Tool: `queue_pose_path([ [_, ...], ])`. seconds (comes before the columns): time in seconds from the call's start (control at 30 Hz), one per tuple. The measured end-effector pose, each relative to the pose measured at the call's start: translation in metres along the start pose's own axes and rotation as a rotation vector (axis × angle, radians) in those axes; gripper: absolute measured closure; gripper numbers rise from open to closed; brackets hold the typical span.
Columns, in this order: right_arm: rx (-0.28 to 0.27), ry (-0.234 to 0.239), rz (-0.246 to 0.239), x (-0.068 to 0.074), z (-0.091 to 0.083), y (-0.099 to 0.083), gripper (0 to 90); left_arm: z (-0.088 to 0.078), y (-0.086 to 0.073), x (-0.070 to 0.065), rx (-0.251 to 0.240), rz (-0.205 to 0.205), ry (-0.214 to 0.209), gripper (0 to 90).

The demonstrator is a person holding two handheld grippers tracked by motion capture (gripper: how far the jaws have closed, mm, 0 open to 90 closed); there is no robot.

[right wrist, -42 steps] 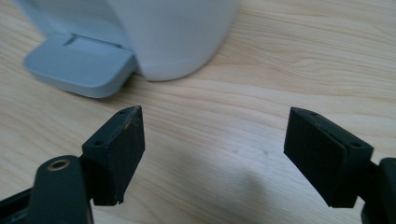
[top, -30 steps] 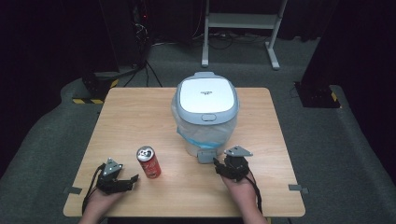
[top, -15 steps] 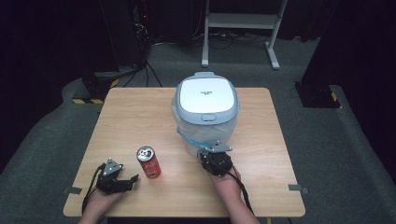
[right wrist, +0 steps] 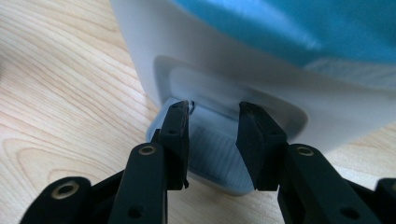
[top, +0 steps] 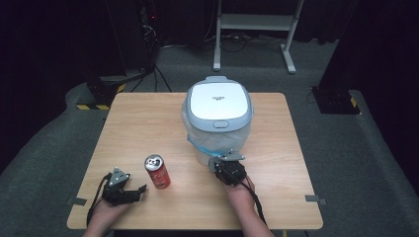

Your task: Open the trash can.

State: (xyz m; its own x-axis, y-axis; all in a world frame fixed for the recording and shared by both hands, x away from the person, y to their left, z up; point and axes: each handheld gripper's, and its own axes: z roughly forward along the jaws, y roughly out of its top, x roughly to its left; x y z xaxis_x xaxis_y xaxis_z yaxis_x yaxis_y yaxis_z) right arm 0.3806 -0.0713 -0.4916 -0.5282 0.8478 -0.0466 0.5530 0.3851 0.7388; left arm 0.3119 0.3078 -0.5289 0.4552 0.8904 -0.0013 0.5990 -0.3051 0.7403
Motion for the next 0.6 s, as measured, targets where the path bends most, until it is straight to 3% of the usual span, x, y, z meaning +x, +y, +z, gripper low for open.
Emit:
queue_pose_path([
  [0.6,0.034,0.019,-0.005,-0.0006,0.0014,0.0012,55.6,0.0007,0.0002,-0.0006,0.003,0.002,-0.006,16.1],
])
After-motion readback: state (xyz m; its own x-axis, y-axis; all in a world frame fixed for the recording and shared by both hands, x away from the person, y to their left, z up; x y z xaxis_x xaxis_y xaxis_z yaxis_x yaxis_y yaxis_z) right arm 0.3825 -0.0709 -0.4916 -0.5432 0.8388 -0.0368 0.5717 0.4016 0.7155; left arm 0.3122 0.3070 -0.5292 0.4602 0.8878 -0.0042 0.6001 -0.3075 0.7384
